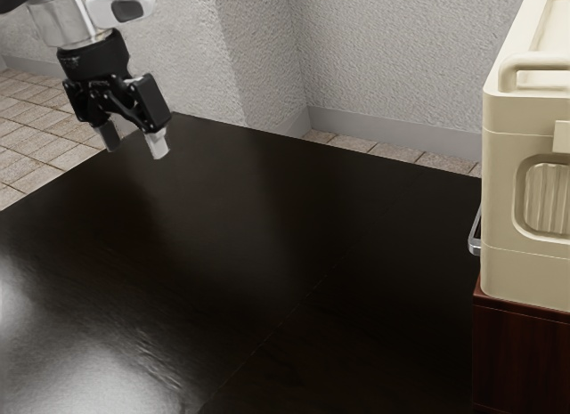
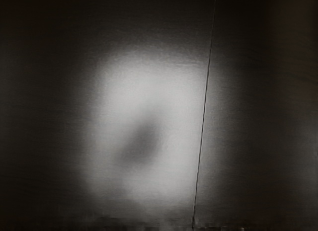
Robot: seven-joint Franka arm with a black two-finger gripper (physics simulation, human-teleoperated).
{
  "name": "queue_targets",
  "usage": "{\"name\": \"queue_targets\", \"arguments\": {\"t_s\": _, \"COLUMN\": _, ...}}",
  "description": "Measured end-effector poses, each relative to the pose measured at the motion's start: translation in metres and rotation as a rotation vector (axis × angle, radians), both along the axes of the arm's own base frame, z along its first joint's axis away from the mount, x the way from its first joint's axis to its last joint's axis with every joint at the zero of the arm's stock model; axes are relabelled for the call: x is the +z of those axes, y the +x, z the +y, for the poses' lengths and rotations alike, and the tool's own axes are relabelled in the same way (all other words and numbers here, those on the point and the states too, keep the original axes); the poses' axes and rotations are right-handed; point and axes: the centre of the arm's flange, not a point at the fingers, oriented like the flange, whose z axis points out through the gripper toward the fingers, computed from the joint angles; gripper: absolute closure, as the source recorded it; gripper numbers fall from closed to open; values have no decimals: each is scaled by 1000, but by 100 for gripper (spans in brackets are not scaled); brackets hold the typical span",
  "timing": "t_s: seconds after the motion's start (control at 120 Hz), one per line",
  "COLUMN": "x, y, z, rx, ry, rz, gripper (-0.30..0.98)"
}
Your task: Pull the drawer handle with one arm to open the drawer
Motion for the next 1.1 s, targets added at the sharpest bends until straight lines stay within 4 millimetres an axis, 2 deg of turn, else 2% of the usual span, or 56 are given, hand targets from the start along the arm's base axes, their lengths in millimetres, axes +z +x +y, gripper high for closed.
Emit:
{"name": "queue_targets", "arguments": {"t_s": 0.05, "x": -10, "y": -16, "z": -7, "rx": 26, "ry": 0, "rz": 29, "gripper": 0}}
{"name": "queue_targets", "arguments": {"t_s": 0.108, "x": -31, "y": -48, "z": -41, "rx": 6, "ry": 5, "rz": 55, "gripper": 0}}
{"name": "queue_targets", "arguments": {"t_s": 0.158, "x": -50, "y": -60, "z": -55, "rx": 12, "ry": 9, "rz": 72, "gripper": 0}}
{"name": "queue_targets", "arguments": {"t_s": 0.3, "x": -103, "y": -60, "z": -67, "rx": 85, "ry": 21, "rz": 111, "gripper": 0}}
{"name": "queue_targets", "arguments": {"t_s": 0.433, "x": -121, "y": -52, "z": -62, "rx": 170, "ry": 26, "rz": 97, "gripper": 0}}
{"name": "queue_targets", "arguments": {"t_s": 0.575, "x": -126, "y": -30, "z": -68, "rx": 225, "ry": 27, "rz": 82, "gripper": 0}}
{"name": "queue_targets", "arguments": {"t_s": 0.717, "x": -117, "y": -14, "z": -103, "rx": 242, "ry": 28, "rz": 38, "gripper": 0}}
{"name": "queue_targets", "arguments": {"t_s": 0.817, "x": -124, "y": 6, "z": -127, "rx": 248, "ry": 13, "rz": 42, "gripper": 0}}
{"name": "queue_targets", "arguments": {"t_s": 0.85, "x": -127, "y": 16, "z": -132, "rx": 254, "ry": 8, "rz": 42, "gripper": 0}}
{"name": "queue_targets", "arguments": {"t_s": 0.917, "x": -136, "y": 46, "z": -139, "rx": 264, "ry": -7, "rz": 46, "gripper": 0}}
{"name": "queue_targets", "arguments": {"t_s": 1.0, "x": -138, "y": 76, "z": -143, "rx": 274, "ry": -24, "rz": 28, "gripper": 0}}
{"name": "queue_targets", "arguments": {"t_s": 1.1, "x": -146, "y": 97, "z": -139, "rx": 288, "ry": -36, "rz": 16, "gripper": 0}}
